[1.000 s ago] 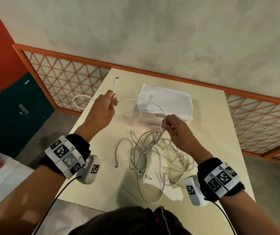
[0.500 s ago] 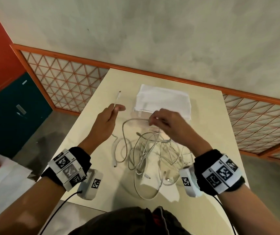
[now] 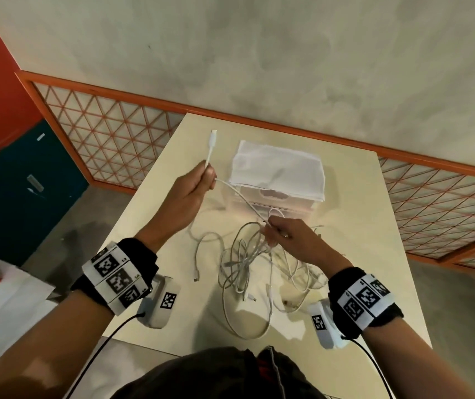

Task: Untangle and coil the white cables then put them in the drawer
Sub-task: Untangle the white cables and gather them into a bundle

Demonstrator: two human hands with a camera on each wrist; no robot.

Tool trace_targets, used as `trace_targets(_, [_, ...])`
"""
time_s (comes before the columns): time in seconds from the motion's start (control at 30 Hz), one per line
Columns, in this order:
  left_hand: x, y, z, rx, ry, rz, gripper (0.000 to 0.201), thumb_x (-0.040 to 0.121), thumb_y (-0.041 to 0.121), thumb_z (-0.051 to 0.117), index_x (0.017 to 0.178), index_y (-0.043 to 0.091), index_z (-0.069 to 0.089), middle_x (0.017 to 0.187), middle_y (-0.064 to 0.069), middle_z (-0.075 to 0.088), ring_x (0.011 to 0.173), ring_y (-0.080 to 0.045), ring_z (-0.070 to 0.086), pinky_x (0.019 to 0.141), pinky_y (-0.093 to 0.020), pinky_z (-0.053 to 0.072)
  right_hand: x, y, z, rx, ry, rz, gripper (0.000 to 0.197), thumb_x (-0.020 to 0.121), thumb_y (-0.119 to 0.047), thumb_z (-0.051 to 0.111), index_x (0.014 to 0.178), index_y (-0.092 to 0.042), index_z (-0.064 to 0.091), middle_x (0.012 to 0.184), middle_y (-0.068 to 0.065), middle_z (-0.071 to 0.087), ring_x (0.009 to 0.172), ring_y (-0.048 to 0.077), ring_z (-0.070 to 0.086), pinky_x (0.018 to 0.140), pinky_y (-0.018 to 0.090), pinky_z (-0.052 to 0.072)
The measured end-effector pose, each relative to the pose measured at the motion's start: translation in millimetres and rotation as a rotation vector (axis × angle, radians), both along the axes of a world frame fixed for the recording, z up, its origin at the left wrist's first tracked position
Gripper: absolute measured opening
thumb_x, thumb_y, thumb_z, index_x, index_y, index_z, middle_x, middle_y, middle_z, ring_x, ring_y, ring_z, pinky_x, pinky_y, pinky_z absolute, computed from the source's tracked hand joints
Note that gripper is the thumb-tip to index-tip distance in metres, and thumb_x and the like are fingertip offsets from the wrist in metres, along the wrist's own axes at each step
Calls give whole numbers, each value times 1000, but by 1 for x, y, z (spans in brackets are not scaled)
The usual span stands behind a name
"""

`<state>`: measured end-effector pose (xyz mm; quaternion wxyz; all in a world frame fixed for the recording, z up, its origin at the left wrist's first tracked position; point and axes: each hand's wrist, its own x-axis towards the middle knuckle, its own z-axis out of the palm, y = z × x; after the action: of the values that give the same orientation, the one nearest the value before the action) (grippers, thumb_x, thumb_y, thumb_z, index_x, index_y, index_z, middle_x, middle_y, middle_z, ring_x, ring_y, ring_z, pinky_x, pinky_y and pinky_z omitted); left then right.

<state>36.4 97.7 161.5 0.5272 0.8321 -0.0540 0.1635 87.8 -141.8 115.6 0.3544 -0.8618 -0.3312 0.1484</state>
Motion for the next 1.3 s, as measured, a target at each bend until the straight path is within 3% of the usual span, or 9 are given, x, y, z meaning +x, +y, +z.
trace_targets(0.17, [-2, 2, -3, -12, -49, 32, 26, 100, 31, 32, 78, 23, 43, 72, 11, 47, 73, -37, 43, 71, -40, 40, 11, -11, -18, -23, -42, -2, 18, 97, -17, 50, 81, -11, 53, 80, 6, 61, 78, 25, 60, 71, 17, 41])
trace_targets(0.3, [-4, 2, -5, 76, -63, 70, 27, 103, 20, 32, 80, 14, 43, 74, -19, 50, 68, -39, 45, 65, -41, 38, 17, -14, -9, -8, -122, -24, 20, 99, -17, 44, 83, -9, 54, 81, 0, 66, 78, 21, 64, 76, 34, 50])
trace_targets(0.43, [-1, 17, -26, 268, 27, 73, 27, 101, 36, 28, 76, 27, 37, 69, -12, 51, 57, -22, 43, 60, -41, 39, 19, -16, 31, 100, -276, -136, 20, 101, -21, 40, 88, -14, 54, 77, -8, 70, 74, 13, 67, 73, 35, 54])
trace_targets(0.53, [-3, 22, -48, 378, 170, 35, 26, 102, 28, 31, 82, 16, 41, 65, -2, 49, 52, -14, 39, 59, -37, 39, 16, -15, 67, 172, -354, -158, 12, 98, -18, 49, 94, -11, 57, 69, -6, 69, 62, 9, 64, 66, 27, 51])
trace_targets(0.67, [-4, 15, -61, 231, 340, -79, 27, 102, 19, 32, 82, 16, 49, 71, -3, 59, 62, -13, 54, 69, -33, 44, 8, -9, 84, 136, -347, -114, 7, 93, -15, 57, 91, -10, 62, 60, -6, 63, 53, 5, 55, 59, 9, 36])
trace_targets(0.8, [-1, -8, -49, -3, 290, -86, 32, 103, 22, 30, 105, 5, 57, 95, -6, 68, 89, -15, 65, 86, -19, 46, 0, 3, 58, 22, -234, -28, 8, 90, -18, 61, 89, -12, 66, 62, 1, 64, 57, 9, 56, 60, 18, 41])
trace_targets(0.93, [-2, -29, -41, 97, 385, -287, 32, 103, 29, 30, 97, 16, 59, 83, 3, 67, 82, -11, 62, 81, -23, 44, -7, 19, 37, 23, -250, -4, 10, 89, -20, 62, 86, -11, 64, 61, 6, 60, 59, 21, 52, 61, 31, 40])
trace_targets(1.07, [-2, -29, -33, 166, 227, -287, 28, 102, 17, 37, 75, 17, 45, 68, 4, 45, 63, -4, 41, 66, -21, 37, -2, 12, 29, 2, -273, 16, 11, 88, -28, 64, 82, -19, 60, 66, -4, 57, 64, 14, 50, 65, 31, 41])
trace_targets(1.3, [6, -16, 11, 79, -82, -113, 24, 101, 11, 36, 79, 18, 43, 71, 4, 43, 67, -1, 42, 66, -10, 34, 5, -32, -30, -397, -186, 3, 18, 95, -38, 47, 86, -28, 59, 83, -13, 67, 90, 11, 45, 81, 34, 23])
